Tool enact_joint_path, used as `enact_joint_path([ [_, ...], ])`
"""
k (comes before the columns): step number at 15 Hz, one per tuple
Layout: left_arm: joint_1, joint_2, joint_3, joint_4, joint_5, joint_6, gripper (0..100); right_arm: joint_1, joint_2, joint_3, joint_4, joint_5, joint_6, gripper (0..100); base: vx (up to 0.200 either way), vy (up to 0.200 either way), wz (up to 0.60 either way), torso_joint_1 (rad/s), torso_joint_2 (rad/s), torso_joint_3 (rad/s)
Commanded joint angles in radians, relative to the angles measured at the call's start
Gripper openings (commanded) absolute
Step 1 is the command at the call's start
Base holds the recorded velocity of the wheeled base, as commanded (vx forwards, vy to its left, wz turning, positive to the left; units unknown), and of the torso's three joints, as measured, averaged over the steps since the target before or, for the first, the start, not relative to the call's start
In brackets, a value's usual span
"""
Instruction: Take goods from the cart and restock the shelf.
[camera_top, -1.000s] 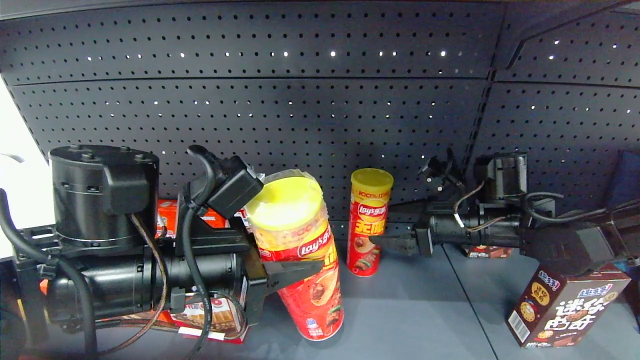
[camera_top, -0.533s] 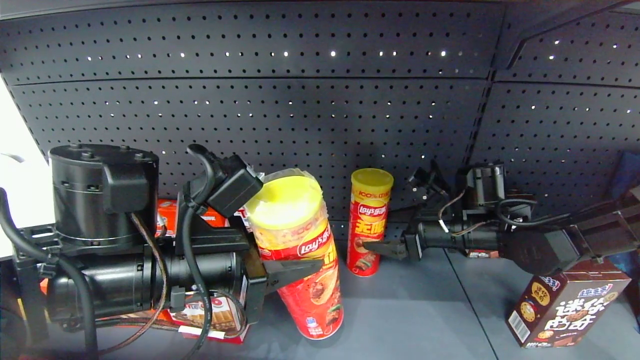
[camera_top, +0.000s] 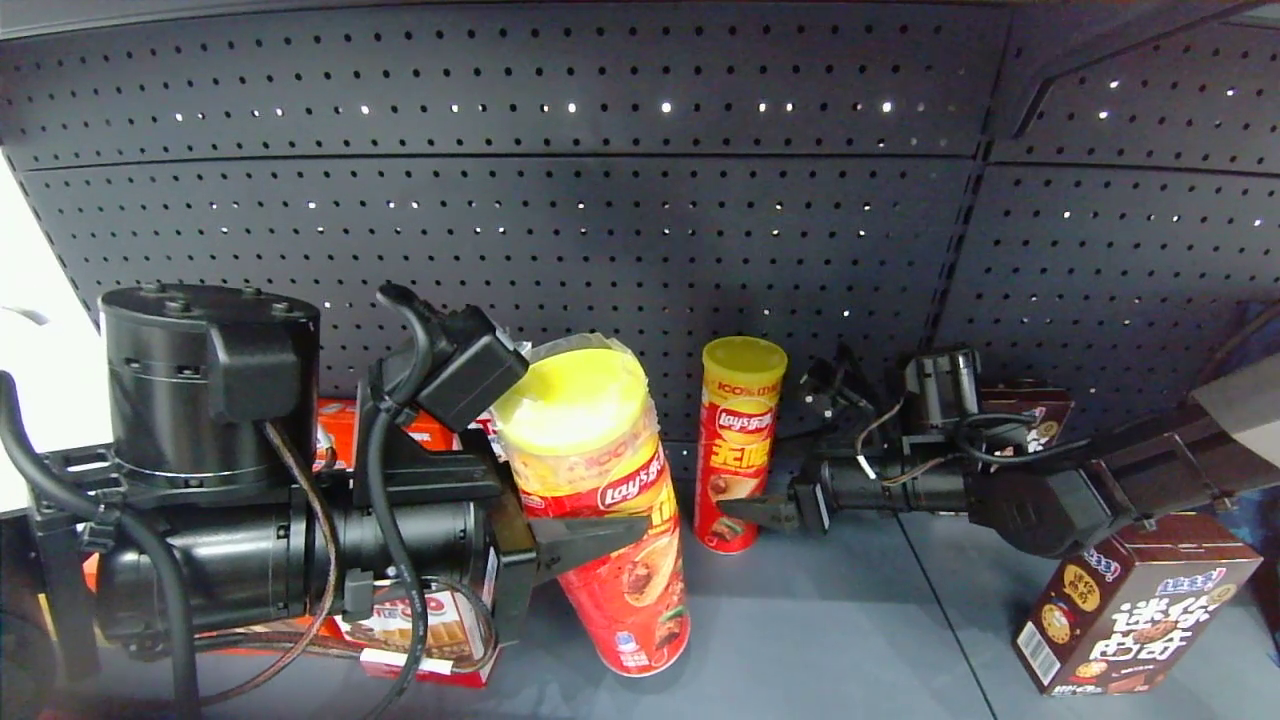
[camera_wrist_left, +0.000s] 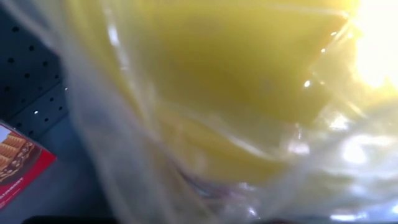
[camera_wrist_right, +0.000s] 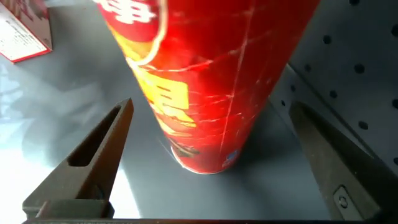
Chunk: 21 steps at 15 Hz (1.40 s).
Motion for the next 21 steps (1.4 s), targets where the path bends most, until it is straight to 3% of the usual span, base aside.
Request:
enact_joint_path([
  [1,0.0,0.002,-0.001,0.0,0.001,0.0,0,0.0,0.015,-0.005,-0.001,0.0,0.001,100,0.0,0.0,0.0,0.0,0.0,0.0],
  [6,0.0,0.002,0.001,0.0,0.001,0.0,0,0.009,0.053,-0.039,-0.007,0.003,-0.001,100,0.0,0.0,0.0,0.0,0.0,0.0],
  [7,0.001,0.002,0.001,0.0,0.001,0.0,0,0.017,0.058,-0.046,-0.022,-0.005,0.002,0,0.0,0.0,0.0,0.0,0.0,0.0],
  [16,0.0,0.002,-0.001,0.0,0.001,0.0,0,0.03,-0.07,0.056,-0.024,-0.01,0.005,0,0.0,0.0,0.0,0.0,0.0,0.0],
  [21,0.0,0.002,-0.002,0.0,0.001,0.0,0,0.061,-0.246,0.23,-0.024,-0.025,0.011,0,0.0,0.0,0.0,0.0,0.0,0.0],
])
